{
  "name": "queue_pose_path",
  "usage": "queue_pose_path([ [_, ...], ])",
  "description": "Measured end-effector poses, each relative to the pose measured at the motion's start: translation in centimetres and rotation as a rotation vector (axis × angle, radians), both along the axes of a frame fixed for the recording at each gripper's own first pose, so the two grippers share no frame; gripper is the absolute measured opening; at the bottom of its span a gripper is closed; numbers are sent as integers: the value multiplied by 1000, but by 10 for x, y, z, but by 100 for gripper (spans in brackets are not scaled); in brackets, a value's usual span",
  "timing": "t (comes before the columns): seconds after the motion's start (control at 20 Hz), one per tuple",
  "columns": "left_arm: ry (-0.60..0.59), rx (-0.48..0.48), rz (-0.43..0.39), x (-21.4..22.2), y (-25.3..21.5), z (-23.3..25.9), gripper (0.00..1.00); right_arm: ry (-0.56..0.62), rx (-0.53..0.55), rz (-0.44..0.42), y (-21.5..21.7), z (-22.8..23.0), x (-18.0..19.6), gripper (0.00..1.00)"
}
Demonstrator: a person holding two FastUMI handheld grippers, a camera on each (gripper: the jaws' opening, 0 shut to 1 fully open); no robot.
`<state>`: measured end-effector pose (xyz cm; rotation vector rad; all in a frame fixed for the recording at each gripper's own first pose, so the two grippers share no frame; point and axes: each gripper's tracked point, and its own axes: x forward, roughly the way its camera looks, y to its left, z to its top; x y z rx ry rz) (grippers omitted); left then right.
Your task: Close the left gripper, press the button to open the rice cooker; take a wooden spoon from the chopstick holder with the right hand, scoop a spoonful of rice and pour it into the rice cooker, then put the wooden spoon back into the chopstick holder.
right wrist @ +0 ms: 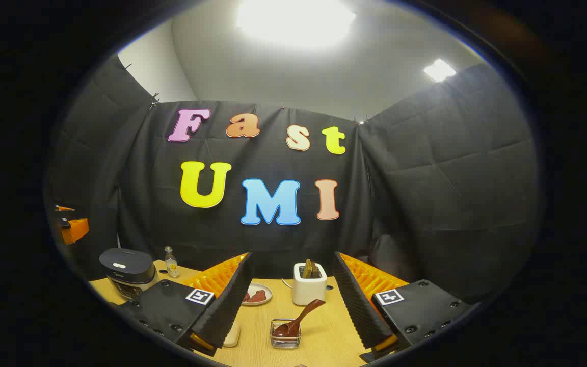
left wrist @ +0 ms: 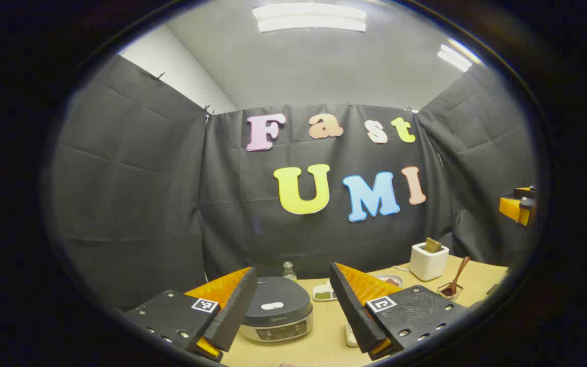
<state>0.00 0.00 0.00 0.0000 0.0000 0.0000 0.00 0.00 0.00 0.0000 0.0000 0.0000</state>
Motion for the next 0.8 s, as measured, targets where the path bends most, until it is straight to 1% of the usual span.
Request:
queue_pose_path([
  [0.05,-1,0,2,0,0,1,88,4,1,2,0,-1,0,97],
  [0.15,-2,2,6,-2,2,2,89,11,5,6,1,-3,0,99],
  [0.2,-4,5,7,-2,2,1,89,11,6,7,1,-3,0,97],
  [0.35,-6,19,11,-4,3,3,89,11,9,7,1,-3,2,97],
  [0.4,-7,22,11,-3,1,3,88,11,10,7,1,-3,2,99],
  [0.45,-7,23,10,-2,0,3,88,11,12,7,0,-4,1,97],
  [0.8,-5,26,12,-2,0,2,89,15,18,1,-3,-5,5,97],
])
